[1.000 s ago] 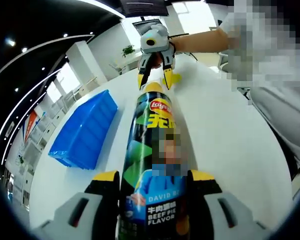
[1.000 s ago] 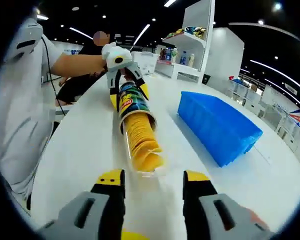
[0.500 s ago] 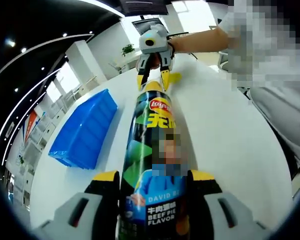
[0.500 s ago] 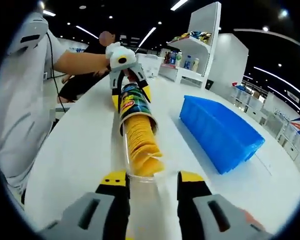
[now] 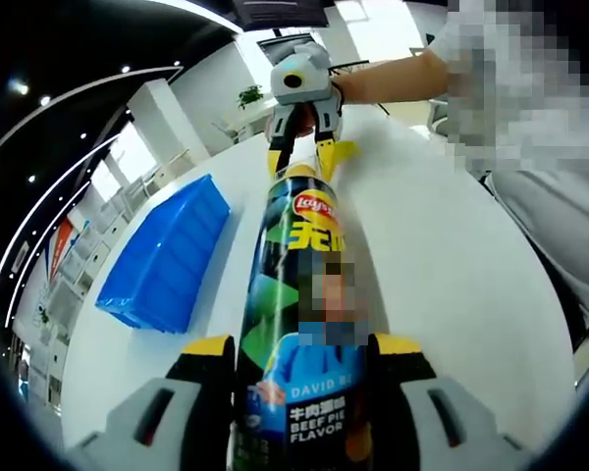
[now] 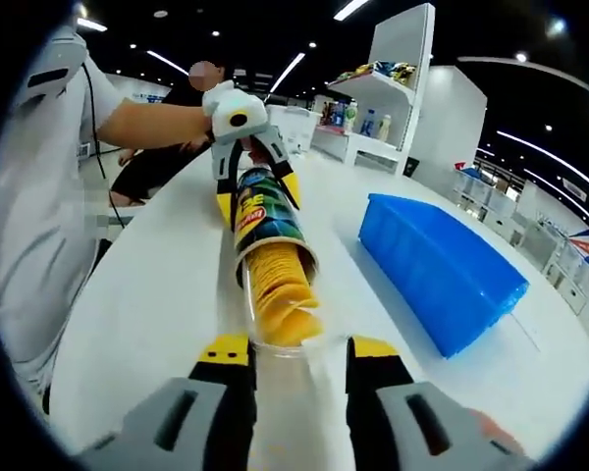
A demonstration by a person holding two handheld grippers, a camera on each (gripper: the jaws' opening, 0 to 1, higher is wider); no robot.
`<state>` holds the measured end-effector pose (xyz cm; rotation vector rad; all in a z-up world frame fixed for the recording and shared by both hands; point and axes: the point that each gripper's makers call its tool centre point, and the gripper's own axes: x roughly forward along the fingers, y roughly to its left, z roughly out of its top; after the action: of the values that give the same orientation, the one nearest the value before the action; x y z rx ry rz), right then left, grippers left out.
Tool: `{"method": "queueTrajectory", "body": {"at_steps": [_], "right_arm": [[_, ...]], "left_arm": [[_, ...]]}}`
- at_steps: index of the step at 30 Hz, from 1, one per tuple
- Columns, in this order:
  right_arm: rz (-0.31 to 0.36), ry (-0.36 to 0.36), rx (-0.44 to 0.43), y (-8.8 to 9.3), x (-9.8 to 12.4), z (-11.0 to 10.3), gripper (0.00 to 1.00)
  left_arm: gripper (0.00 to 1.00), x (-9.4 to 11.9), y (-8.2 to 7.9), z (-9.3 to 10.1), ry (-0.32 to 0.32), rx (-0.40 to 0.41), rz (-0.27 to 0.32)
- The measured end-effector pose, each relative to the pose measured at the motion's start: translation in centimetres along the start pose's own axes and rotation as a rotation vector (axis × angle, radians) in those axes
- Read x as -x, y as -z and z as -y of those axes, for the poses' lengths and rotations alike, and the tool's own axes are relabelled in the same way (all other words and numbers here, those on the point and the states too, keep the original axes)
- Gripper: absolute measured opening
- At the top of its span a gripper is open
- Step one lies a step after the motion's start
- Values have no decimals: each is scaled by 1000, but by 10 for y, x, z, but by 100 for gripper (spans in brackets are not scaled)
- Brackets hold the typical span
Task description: Open the lid of the chip container on the table, take out the chips, place them into the box in front of the container, and close the lid
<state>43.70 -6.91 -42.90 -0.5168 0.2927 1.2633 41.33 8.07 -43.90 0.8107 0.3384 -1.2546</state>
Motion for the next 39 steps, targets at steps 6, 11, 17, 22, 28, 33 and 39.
{"method": "queueTrajectory", "body": {"at_steps": [6, 11, 17, 22, 28, 33, 39], "right_arm": [[11, -17, 29, -11, -16, -6, 34], [11, -33, 41, -16, -23, -8, 34], [14, -40, 47, -17, -27, -9, 34], [23, -40, 47, -19, -30, -9, 34], [20, -39, 64, -17, -29, -8, 36], [21, -29, 70, -13, -24, -6, 37], [49, -12, 7, -8, -3, 2, 35]], "left_arm": [[55, -1, -2, 0, 0, -2, 8], [55, -2, -3, 0, 2, -3, 11], [55, -2, -3, 0, 4, -2, 13], [55, -2, -3, 0, 3, -3, 11], [55, -2, -2, 0, 2, -6, 6], [55, -2, -3, 0, 1, -7, 6], [55, -3, -3, 0, 5, -7, 3]]}}
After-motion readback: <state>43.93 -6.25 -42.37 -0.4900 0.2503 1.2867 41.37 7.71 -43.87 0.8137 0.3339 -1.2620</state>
